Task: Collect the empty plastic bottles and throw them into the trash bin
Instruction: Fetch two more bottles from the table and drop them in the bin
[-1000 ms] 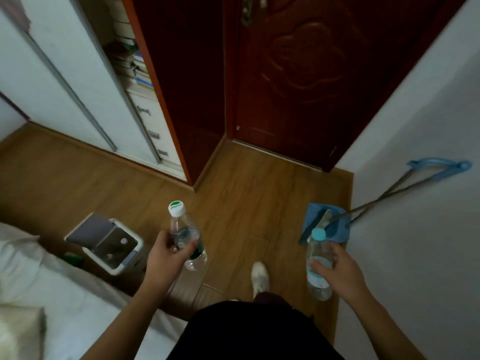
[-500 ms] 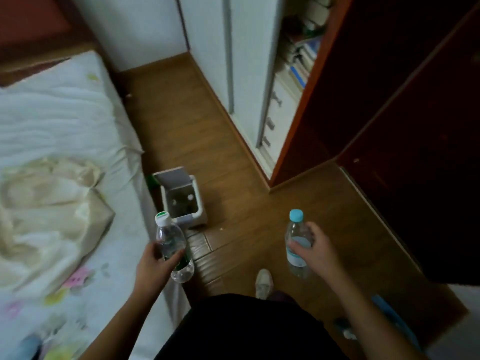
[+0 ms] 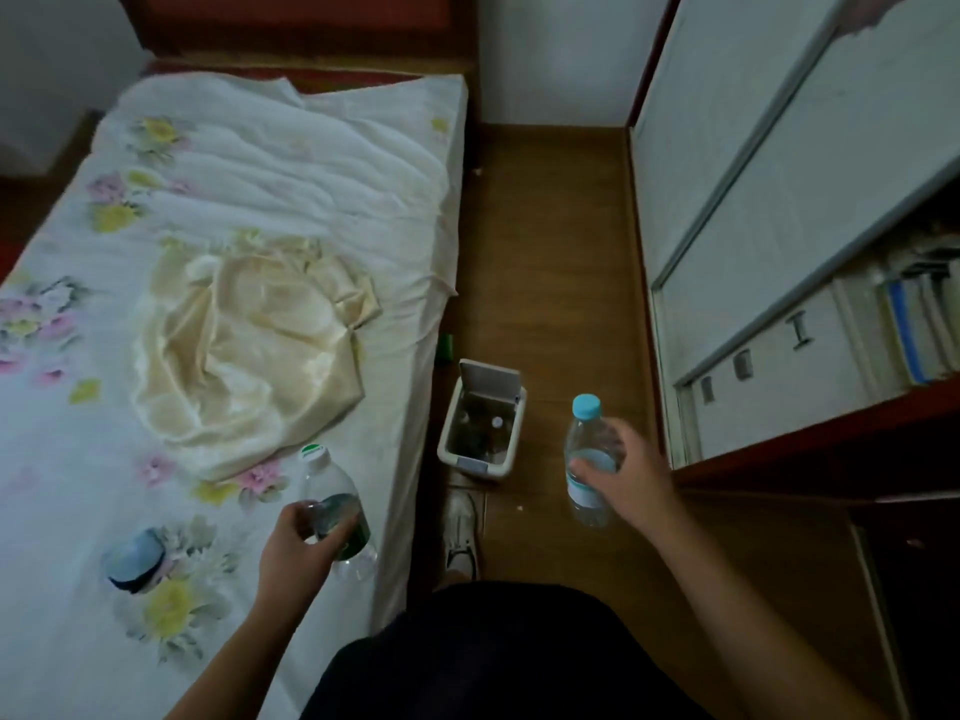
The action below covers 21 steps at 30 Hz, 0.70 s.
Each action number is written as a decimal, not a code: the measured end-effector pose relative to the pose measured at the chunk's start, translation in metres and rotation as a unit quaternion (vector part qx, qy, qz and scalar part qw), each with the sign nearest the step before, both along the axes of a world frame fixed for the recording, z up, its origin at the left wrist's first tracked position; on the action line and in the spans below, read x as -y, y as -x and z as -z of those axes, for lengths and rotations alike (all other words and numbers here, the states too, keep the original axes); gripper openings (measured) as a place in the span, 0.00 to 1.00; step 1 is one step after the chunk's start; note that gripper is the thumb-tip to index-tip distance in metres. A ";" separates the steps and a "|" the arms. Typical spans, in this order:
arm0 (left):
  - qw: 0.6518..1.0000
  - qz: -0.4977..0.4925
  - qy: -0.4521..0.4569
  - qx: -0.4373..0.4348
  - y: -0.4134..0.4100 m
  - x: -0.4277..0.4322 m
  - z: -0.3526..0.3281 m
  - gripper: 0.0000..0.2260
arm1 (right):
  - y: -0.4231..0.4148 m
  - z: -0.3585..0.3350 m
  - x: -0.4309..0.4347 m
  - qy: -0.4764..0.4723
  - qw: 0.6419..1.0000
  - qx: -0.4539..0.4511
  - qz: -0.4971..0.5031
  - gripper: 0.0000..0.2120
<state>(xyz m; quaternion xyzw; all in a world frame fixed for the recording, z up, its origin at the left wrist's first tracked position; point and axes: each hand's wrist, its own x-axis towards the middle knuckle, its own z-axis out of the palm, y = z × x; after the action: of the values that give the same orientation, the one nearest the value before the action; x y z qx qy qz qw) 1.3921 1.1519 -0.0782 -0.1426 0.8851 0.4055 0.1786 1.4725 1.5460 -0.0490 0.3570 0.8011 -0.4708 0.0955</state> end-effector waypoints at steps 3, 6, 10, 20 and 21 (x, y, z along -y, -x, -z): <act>0.999 0.035 -0.001 0.007 0.050 -0.014 0.001 0.22 | 0.038 0.006 0.001 0.001 1.000 0.016 -0.004 0.36; 0.997 0.062 -0.034 -0.004 0.103 -0.037 -0.004 0.19 | 0.077 0.008 -0.004 0.000 1.000 0.015 -0.001 0.36; 0.993 0.091 -0.061 -0.035 0.158 -0.068 -0.017 0.21 | 0.121 0.007 -0.009 0.000 1.000 0.020 -0.014 0.38; 0.994 0.074 -0.081 -0.016 0.211 -0.128 0.015 0.28 | 0.201 0.063 -0.031 0.050 0.992 0.088 -0.080 0.39; 0.995 0.076 -0.069 -0.010 0.211 -0.131 0.027 0.27 | 0.207 0.077 -0.031 0.056 0.990 0.096 -0.083 0.39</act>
<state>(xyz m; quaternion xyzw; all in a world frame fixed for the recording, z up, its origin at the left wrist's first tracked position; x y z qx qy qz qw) 1.1814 1.2829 -0.1050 -0.0585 0.8648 0.4528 0.2091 1.2659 1.5771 -0.1264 0.3272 0.7875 -0.4685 0.2308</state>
